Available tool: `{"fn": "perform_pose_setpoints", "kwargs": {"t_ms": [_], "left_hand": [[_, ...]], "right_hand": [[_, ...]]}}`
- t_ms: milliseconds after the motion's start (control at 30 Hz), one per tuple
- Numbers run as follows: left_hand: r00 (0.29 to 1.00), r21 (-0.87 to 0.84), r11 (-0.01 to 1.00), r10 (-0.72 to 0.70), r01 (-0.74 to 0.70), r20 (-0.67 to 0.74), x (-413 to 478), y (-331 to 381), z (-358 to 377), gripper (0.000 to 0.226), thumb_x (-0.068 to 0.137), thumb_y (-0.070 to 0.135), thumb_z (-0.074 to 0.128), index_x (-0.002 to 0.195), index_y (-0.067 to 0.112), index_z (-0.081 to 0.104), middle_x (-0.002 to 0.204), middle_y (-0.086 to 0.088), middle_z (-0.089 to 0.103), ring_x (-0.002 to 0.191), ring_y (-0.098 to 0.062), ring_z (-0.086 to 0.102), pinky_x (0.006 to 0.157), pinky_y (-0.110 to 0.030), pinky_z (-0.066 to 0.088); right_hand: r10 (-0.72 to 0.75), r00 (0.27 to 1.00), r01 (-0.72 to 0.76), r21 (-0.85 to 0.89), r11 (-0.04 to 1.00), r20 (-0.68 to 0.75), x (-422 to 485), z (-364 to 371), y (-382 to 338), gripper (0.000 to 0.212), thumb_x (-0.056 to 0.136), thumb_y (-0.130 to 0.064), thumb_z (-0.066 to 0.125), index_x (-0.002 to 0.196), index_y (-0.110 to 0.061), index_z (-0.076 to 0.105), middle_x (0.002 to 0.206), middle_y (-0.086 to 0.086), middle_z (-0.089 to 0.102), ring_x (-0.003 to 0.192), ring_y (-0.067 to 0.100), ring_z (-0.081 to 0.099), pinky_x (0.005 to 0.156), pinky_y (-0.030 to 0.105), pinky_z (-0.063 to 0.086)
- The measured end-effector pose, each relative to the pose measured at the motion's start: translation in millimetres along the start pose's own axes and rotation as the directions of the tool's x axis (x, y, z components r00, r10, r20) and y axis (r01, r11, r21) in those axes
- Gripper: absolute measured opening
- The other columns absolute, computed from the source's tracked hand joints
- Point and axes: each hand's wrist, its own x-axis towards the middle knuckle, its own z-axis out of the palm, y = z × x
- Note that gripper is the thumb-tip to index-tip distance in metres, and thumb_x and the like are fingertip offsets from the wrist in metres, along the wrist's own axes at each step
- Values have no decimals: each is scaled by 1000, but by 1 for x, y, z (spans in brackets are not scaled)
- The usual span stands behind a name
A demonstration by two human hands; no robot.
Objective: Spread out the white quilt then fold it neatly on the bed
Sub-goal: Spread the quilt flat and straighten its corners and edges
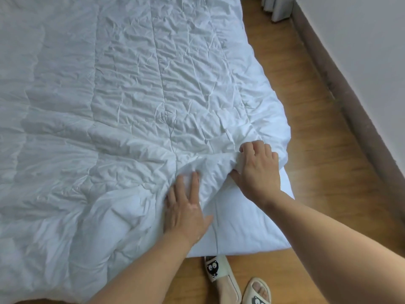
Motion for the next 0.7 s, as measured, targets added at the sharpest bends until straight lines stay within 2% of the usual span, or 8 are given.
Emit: {"fn": "perform_pose_setpoints", "kwargs": {"t_ms": [33, 100, 200, 267, 333, 467, 600, 700], "left_hand": [[999, 21, 1000, -15, 16, -49, 10, -3, -1, 105, 86, 55, 62, 155, 32, -14, 163, -9, 2, 147, -32, 13, 122, -46, 23], [996, 42, 999, 1, 3, -93, 28, -12, -11, 81, 92, 36, 59, 156, 28, 11, 151, -10, 36, 133, -35, 41, 109, -45, 40], [995, -34, 999, -24, 20, -100, 50, -29, -41, 45, 93, 27, 57, 136, 26, 42, 117, -14, 62, 106, -41, 61, 83, -44, 50], [996, -38, 999, -7, 4, -92, 62, -42, -61, 37, 95, 30, 57, 129, 25, 46, 111, -17, 66, 101, -42, 62, 78, -43, 50], [993, -21, 1000, -2, -1, -119, 77, -55, -81, 36, 95, 31, 59, 128, 22, 46, 108, -20, 66, 98, -43, 63, 76, -43, 51], [978, 100, 994, -31, 53, -204, 118, -81, -112, 39, 95, 37, 59, 126, 19, 44, 104, -19, 65, 93, -42, 62, 70, -40, 45], [978, 170, 984, -9, 45, -209, 152, -102, -125, 51, 89, 48, 65, 123, 18, 42, 108, -12, 56, 97, -37, 57, 69, -41, 44], [952, 231, 972, 117, -51, -284, 171, -112, -119, 64, 78, 43, 78, 123, 11, 46, 108, -15, 51, 98, -37, 54, 73, -45, 46]], "right_hand": [[-19, 999, 21, 38, 999, -29, -5, -2, 0, 50, 70, -44, 78, 103, -14, 55, 103, 8, 53, 91, 32, 50, 75, 43, 38], [-81, 994, 89, 111, 990, -77, -21, -4, 6, 45, 74, -41, 78, 103, -15, 55, 103, 6, 53, 92, 30, 50, 76, 41, 40], [-89, 994, 71, 226, 972, 70, -48, -2, 17, 34, 81, -34, 75, 101, -17, 55, 105, 0, 52, 83, 25, 55, 66, 36, 47], [20, 968, -85, 251, 964, 250, -58, 5, 17, 30, 87, -40, 68, 107, -21, 54, 110, -4, 53, 79, 22, 60, 66, 37, 51], [115, 935, -213, 271, 939, 337, -57, 14, 12, 36, 90, -45, 64, 115, -23, 51, 111, -4, 56, 85, 23, 64, 73, 38, 52], [322, 826, -515, 386, 765, 463, -29, 23, -14, 70, 86, -51, 69, 140, -20, 36, 114, -1, 57, 107, 29, 63, 80, 35, 44], [254, 811, -540, 507, 671, 528, 6, 35, -40, 88, 83, -57, 72, 150, -27, 25, 126, -9, 58, 112, 24, 63, 84, 31, 45], [259, 783, -598, 570, 563, 565, 36, 55, -66, 86, 83, -56, 74, 150, -28, 30, 123, -16, 56, 116, 18, 59, 90, 26, 43]]}}
